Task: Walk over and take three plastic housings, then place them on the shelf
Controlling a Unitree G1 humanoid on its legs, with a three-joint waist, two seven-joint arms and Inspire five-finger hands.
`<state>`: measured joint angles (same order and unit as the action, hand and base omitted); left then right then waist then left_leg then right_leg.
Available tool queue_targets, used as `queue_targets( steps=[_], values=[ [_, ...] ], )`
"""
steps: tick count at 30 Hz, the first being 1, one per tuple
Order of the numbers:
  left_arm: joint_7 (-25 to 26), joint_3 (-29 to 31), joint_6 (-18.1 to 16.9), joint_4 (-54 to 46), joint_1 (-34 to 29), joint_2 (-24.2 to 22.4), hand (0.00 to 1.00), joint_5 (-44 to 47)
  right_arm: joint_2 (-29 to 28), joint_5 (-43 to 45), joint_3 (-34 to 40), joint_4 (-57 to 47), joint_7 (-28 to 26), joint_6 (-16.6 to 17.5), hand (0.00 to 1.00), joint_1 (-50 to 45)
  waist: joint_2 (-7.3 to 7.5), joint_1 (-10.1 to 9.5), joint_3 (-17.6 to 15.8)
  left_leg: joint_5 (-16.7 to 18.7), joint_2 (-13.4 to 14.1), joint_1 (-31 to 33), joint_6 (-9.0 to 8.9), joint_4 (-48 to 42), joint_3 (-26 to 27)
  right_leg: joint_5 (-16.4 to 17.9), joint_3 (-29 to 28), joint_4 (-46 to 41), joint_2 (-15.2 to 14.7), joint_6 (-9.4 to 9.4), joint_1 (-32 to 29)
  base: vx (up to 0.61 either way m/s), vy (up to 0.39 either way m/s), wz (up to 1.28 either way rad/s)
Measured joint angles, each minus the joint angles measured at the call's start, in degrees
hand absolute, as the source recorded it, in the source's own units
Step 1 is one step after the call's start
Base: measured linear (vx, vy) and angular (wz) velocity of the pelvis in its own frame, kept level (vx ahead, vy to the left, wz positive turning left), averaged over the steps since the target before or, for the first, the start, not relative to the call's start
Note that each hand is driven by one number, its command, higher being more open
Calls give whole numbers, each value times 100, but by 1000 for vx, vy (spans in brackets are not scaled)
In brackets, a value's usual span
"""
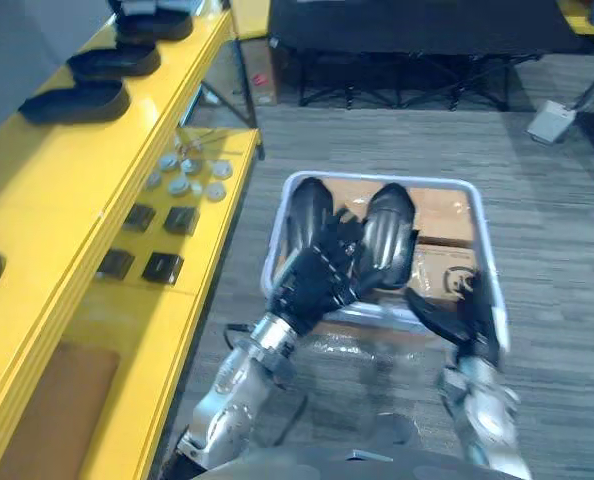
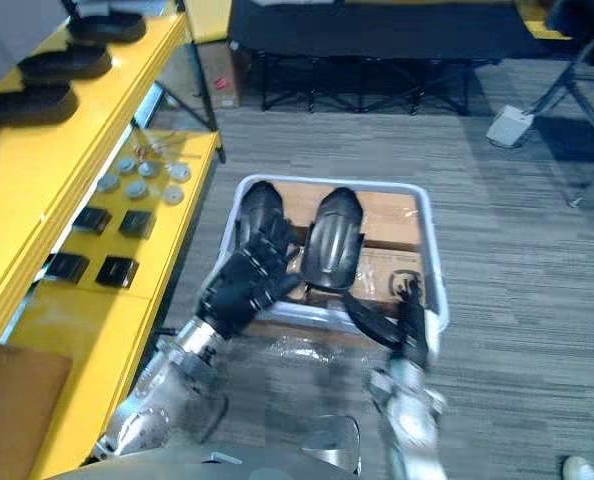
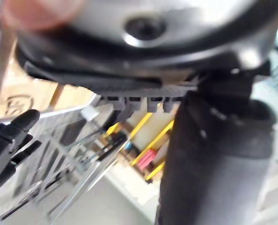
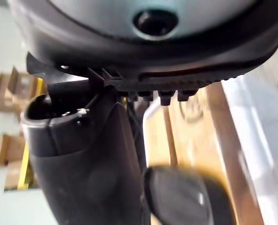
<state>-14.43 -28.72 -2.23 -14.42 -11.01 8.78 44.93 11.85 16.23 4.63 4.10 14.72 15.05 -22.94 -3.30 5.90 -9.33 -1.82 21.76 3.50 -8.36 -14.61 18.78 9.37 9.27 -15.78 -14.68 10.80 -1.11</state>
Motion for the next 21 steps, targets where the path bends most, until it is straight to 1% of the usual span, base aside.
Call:
queue_targets(
  steps=[1,2,3,4,5,6,7,8,9,10,11,12,14,16,17,18,19,20,21],
  values=[
    [-34,0,0,-113,-27,6,100,2,-2,3,69,-57,5,0,100,-42,-4,24,11,234,-74,-36,148,33,32,-14,-71,-1,73,-44,-67,4,-56,-87],
    [-44,13,-6,-181,-19,4,100,4,1,1,66,-110,12,-6,100,-75,28,19,25,385,-168,-93,237,106,-96,-28,-172,-10,117,-66,-158,-4,-28,-69],
    [-45,43,-39,-205,-3,4,100,7,10,-27,20,-222,23,-72,100,-68,49,-41,56,608,-342,-105,257,165,-316,-48,-317,-19,166,-82,-310,-16,-16,-60],
    [-23,69,-39,-199,8,6,100,5,25,-92,-37,-266,104,-115,100,-17,43,-82,59,803,-407,-96,265,188,-446,-94,-400,-21,165,-54,-404,-27,18,-50],
    [-6,100,-39,-197,27,6,100,5,45,-187,-75,-250,165,-182,100,62,46,-104,57,918,-466,-90,225,193,-534,-132,-464,-20,150,-33,-455,-55,80,-34],
    [2,179,-35,-179,-10,13,100,5,42,-215,-138,-208,295,-311,100,223,70,-134,44,964,-574,-96,141,189,-567,-236,-513,-13,78,-1,-507,-94,148,-28],
    [-1,267,-24,-161,-70,21,100,5,3,-213,-243,-155,453,-385,100,385,96,-188,54,963,-726,-99,142,223,-532,-407,-497,39,-48,23,-553,-132,208,-33],
    [-35,334,-23,-161,-103,91,100,5,-60,-239,-271,-151,590,-417,100,500,101,-297,60,926,-859,-104,89,311,-477,-627,-472,201,-155,28,-592,-116,178,-25],
    [-96,397,-20,-162,-121,117,100,-3,-78,-253,-295,-135,675,-438,100,582,103,-345,59,903,-926,-91,57,349,-474,-747,-447,320,-214,40,-588,-104,184,-23],
    [-147,491,-18,-162,-135,135,100,-57,-92,-250,-302,-13,833,-446,100,790,146,-430,36,853,-1055,-61,13,418,-460,-986,-367,552,-308,43,-578,-96,174,-9],
    [-205,625,-23,-161,-136,137,100,-82,-92,-243,-259,241,958,-445,100,1064,194,-449,6,826,-1128,26,20,415,-470,-1223,-249,752,-370,15,-573,-93,164,-5],
    [-256,697,-25,-161,-134,145,100,-83,-92,-238,-222,399,996,-446,100,1218,221,-452,-15,814,-1146,72,30,405,-473,-1341,-189,847,-379,4,-571,-95,132,5],
    [-618,837,-47,-160,-39,285,100,-274,-87,-235,130,1072,1186,-444,100,1810,327,-480,-90,750,-1170,371,29,300,-572,-1704,152,1213,-381,-46,-568,-95,85,17],
    [-817,828,-102,-160,5,391,100,-469,-2,-183,360,1477,1341,-442,100,2196,401,-486,-161,747,-1189,579,27,210,-654,-1719,256,1317,-389,-62,-591,-67,30,26],
    [-882,798,-103,-155,28,428,100,-507,203,-148,456,1821,1477,-442,100,2537,410,-496,-262,746,-1187,719,21,118,-750,-1714,321,1323,-387,-65,-635,-61,8,24],
    [-895,763,-106,-151,44,437,100,-507,407,-105,513,2024,1545,-441,100,2786,371,-539,-329,744,-1187,847,15,37,-814,-1714,327,1323,-380,-66,-698,-60,4,22],
    [-913,741,-106,-151,87,437,100,-508,702,43,576,2231,1631,-441,100,3130,301,-578,-462,741,-1186,989,16,-76,-877,-1714,338,1323,-377,-66,-766,-62,-1,14],
    [-913,721,-106,-150,121,438,100,-509,830,61,605,2319,1671,-441,100,3305,257,-585,-529,741,-1186,1062,16,-130,-925,-1714,350,1324,-374,-66,-791,-62,-7,19],
    [-914,705,-105,-149,206,442,100,-515,1060,97,624,2460,1742,-441,100,3631,184,-577,-693,740,-1184,1183,17,-236,-1023,-1714,399,1324,-366,-66,-794,-93,-14,23]
  ],
)
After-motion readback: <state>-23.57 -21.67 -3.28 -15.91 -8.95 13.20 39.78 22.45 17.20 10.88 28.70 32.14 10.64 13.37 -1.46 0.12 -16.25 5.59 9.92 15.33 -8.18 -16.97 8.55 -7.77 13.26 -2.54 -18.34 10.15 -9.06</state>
